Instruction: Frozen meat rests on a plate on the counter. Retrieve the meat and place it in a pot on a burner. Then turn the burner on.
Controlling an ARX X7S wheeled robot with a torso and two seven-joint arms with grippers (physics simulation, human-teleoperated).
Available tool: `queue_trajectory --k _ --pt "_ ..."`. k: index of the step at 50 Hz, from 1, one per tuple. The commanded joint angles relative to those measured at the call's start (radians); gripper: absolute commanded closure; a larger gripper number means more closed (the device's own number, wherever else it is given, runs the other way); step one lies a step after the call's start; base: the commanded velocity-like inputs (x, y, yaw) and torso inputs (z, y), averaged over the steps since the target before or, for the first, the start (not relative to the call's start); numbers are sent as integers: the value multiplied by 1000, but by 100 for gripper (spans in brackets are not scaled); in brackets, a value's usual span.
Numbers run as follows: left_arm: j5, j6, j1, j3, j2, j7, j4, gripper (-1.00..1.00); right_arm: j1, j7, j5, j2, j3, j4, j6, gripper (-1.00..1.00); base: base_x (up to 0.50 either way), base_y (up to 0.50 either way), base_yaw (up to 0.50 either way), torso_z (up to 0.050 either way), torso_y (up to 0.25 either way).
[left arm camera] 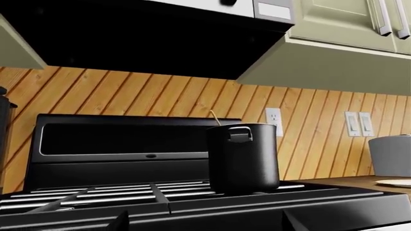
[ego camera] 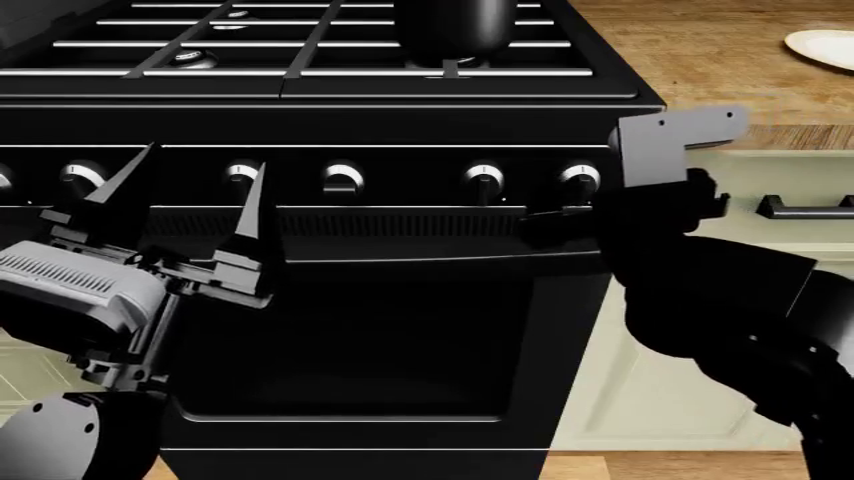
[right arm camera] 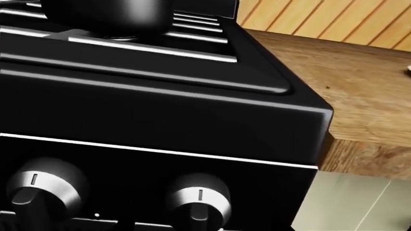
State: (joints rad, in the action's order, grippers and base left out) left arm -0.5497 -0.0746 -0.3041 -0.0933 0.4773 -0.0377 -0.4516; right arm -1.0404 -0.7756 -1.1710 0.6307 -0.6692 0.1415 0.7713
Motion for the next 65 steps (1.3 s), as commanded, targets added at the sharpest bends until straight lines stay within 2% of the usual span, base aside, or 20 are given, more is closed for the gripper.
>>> queue_trajectory --k 1,60,61,65 --pt "-3 1 -1 -1 1 -1 4 -100 -2 30 19 -13 -15 -33 -8 -100 0 0 0 0 0" --pt "-7 9 -4 -10 6 -5 16 -100 -6 112 96 -44 -41 -161 -72 -100 0 0 0 0 0" --pt "-7 9 -4 -10 6 -5 17 -100 -6 114 96 -44 -42 -162 -72 100 0 0 0 0 0" --pt "-8 9 -4 -11 7 -6 15 -100 -7 116 96 -43 -45 -158 -70 100 0 0 0 0 0"
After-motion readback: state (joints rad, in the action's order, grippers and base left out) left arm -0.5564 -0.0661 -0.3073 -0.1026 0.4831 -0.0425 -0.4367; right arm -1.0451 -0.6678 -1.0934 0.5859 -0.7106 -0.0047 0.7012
